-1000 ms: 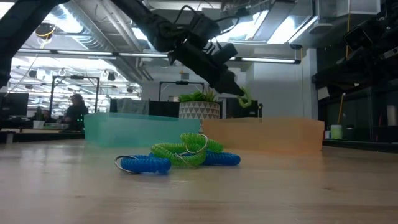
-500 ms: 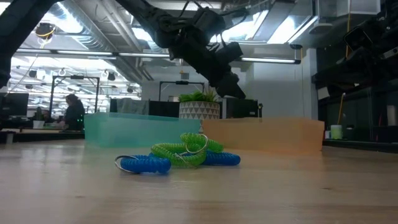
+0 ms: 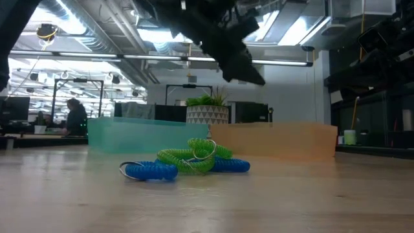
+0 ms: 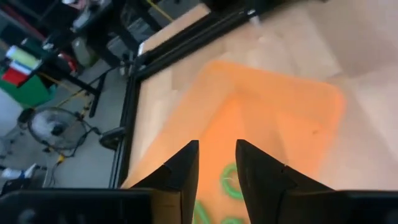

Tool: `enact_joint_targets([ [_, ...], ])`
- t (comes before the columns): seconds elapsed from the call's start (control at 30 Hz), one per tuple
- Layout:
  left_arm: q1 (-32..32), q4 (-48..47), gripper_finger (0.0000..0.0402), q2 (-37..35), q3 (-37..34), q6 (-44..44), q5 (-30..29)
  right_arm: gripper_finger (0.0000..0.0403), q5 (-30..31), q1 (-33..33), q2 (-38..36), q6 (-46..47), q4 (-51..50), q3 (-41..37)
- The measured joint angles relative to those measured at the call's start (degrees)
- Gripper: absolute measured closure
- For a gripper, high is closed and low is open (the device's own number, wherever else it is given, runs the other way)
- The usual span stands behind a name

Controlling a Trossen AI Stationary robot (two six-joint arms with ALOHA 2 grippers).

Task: Sort spring keychains
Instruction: Put the blue spring keychain into the green bin

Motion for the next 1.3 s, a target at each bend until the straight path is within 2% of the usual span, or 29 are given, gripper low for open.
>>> enact_joint_targets([
  [0.23,-3.8,-8.8,0.0313,-4.6,0.0,0.7,0.8,0.0395,0.0,0.0,0.0,0.0,0.0,0.0],
  [0.73,-12.0,-32.9,0.0314,-15.1,-0.6,-1.5,15.8,0.0395,0.0,0.0,0.0,0.0,0.0,0.0],
  [0.93,-17.4,-37.7,0.0312,-17.2,-3.1,-6.5,16.2,0.0395,0.0,0.0,0.0,0.0,0.0,0.0],
  [1.3,-25.5,-44.4,0.0312,-17.3,-3.1,-17.2,16.0,0.0395,0.0,0.0,0.0,0.0,0.0,0.0],
])
